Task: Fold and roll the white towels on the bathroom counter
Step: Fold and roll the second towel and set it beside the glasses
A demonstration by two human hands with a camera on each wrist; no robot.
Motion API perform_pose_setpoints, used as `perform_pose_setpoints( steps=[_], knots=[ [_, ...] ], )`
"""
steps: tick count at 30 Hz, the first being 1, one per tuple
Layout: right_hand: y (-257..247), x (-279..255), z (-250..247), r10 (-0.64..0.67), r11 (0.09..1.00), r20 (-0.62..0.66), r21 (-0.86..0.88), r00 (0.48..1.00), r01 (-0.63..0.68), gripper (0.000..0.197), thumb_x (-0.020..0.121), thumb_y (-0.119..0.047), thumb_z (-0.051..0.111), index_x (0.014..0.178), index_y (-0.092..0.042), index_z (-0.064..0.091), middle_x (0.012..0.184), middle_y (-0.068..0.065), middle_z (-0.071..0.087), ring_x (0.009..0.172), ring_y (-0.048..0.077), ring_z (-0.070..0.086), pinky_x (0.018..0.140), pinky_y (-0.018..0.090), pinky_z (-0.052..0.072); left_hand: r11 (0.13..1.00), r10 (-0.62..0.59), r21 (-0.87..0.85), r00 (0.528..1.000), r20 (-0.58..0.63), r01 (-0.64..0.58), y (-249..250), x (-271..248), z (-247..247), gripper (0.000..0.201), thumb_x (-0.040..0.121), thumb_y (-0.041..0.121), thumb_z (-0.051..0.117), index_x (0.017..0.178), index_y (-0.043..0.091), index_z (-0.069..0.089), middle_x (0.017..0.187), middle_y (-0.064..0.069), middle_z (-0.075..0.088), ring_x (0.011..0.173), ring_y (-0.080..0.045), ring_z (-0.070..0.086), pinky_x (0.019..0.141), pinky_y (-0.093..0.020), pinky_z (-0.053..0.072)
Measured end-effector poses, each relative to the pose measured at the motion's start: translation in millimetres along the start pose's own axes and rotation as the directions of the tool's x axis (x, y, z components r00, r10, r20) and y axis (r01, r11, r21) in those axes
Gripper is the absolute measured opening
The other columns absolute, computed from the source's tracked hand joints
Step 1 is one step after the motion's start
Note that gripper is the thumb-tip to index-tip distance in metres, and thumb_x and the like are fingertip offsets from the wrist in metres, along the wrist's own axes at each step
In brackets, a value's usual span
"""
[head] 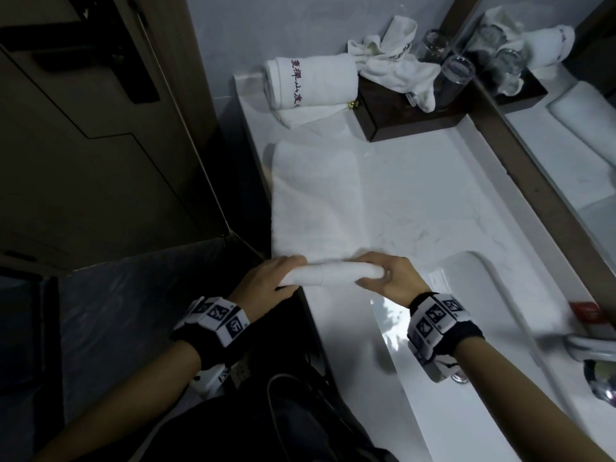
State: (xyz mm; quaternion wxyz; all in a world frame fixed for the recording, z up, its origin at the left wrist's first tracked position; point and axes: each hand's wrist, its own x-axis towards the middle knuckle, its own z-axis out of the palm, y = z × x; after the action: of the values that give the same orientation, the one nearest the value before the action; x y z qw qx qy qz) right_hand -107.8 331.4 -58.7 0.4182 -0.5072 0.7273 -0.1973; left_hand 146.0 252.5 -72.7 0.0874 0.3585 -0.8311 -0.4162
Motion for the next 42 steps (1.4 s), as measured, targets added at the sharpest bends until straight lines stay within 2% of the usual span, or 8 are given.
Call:
perform_pose_setpoints(
  steps=[8, 13, 17, 22, 26, 30, 35, 42],
  knots=[
    [-10, 18, 13, 0.190, 0.975, -0.185, 0.151, 0.964, -0.163, 0.037, 0.084, -0.041, 0.063, 0.108, -0.017, 0.048, 0.092, 0.005, 0.061, 0.084, 0.028, 0.060, 0.077, 0.036, 0.048, 0.995, -0.029, 0.084, 0.979, -0.200, 0.047, 10, 17, -13, 0.037, 0.092, 0.018, 0.053, 0.128, 0.014, 0.049, 0.131, -0.010, 0.038, 0.114, -0.015, 0.044, 0.093, -0.005, 0.028],
    [-21, 35, 16, 0.294, 0.953, -0.253, 0.150, 0.922, -0.263, 0.049, 0.085, -0.042, 0.061, 0.114, -0.009, 0.041, 0.072, -0.001, 0.050, 0.067, 0.019, 0.050, 0.060, 0.030, 0.038, 0.829, 0.305, 0.534, 0.934, -0.185, -0.165, 13, 17, -6, 0.049, 0.057, -0.002, 0.077, 0.105, 0.005, 0.068, 0.106, -0.014, 0.068, 0.099, -0.029, 0.066, 0.088, -0.045, 0.053],
    [-21, 25, 26, -0.097, 0.950, -0.537, -0.302, 0.838, -0.083, 0.045, 0.084, -0.032, 0.065, 0.113, 0.000, 0.052, 0.107, 0.017, 0.055, 0.093, 0.032, 0.051, 0.082, 0.030, 0.031, 0.745, 0.332, 0.648, 0.931, -0.152, -0.160, 3, 22, 1, 0.040, 0.072, -0.002, 0.054, 0.109, 0.006, 0.066, 0.104, -0.011, 0.069, 0.101, -0.025, 0.066, 0.091, -0.041, 0.053],
    [1, 8, 27, -0.374, 0.835, -0.162, -0.488, 0.913, 0.255, 0.054, 0.072, -0.042, 0.072, 0.115, -0.012, 0.059, 0.121, 0.005, 0.057, 0.117, 0.025, 0.047, 0.096, 0.027, 0.019, 0.644, 0.341, 0.753, 0.932, -0.126, -0.134, 2, 35, 6, 0.030, 0.071, 0.005, 0.066, 0.100, 0.015, 0.066, 0.091, -0.001, 0.068, 0.089, -0.018, 0.066, 0.083, -0.027, 0.054],
    [9, 10, 21, -0.385, 0.843, -0.181, -0.469, 0.905, 0.265, 0.056, 0.068, -0.011, 0.078, 0.120, -0.011, 0.056, 0.133, 0.008, 0.052, 0.135, 0.026, 0.037, 0.107, 0.042, 0.031, 0.776, 0.186, 0.629, 0.971, -0.148, -0.053, 15, 40, -8, 0.050, 0.050, 0.004, 0.075, 0.098, 0.018, 0.069, 0.087, 0.001, 0.068, 0.077, -0.017, 0.066, 0.063, -0.023, 0.053],
    [10, 15, 6, -0.357, 0.885, -0.196, -0.385, 0.913, 0.263, 0.052, 0.071, -0.011, 0.075, 0.119, -0.018, 0.056, 0.134, -0.006, 0.050, 0.138, 0.011, 0.025, 0.117, 0.024, 0.001, 0.950, -0.003, 0.313, 1.000, -0.021, 0.009, 6, 44, -32, 0.048, 0.074, 0.013, 0.066, 0.120, 0.020, 0.054, 0.115, -0.001, 0.055, 0.103, -0.021, 0.056, 0.086, -0.038, 0.049],
    [-1, 15, -25, -0.036, 0.997, -0.044, 0.066, 0.998, 0.039, 0.037, 0.074, -0.024, 0.075, 0.102, -0.041, 0.059, 0.105, -0.021, 0.063, 0.102, -0.004, 0.055, 0.083, 0.003, 0.040, 0.980, -0.052, -0.193, 0.998, -0.043, 0.043, -8, 32, -44, 0.040, 0.069, 0.010, 0.078, 0.108, 0.017, 0.067, 0.104, 0.006, 0.063, 0.091, 0.003, 0.058, 0.086, -0.007, 0.042],
    [-10, 41, -16, 0.251, 0.925, -0.142, 0.326, 0.958, -0.194, 0.053, 0.079, -0.051, 0.065, 0.101, -0.004, 0.055, 0.092, 0.015, 0.060, 0.087, 0.029, 0.057, 0.083, 0.037, 0.046, 0.960, -0.211, -0.212, 0.969, -0.127, 0.181, -12, 59, -53, 0.036, 0.080, 0.017, 0.068, 0.116, 0.019, 0.061, 0.111, -0.001, 0.059, 0.100, -0.016, 0.056, 0.090, -0.028, 0.048]
  ],
)
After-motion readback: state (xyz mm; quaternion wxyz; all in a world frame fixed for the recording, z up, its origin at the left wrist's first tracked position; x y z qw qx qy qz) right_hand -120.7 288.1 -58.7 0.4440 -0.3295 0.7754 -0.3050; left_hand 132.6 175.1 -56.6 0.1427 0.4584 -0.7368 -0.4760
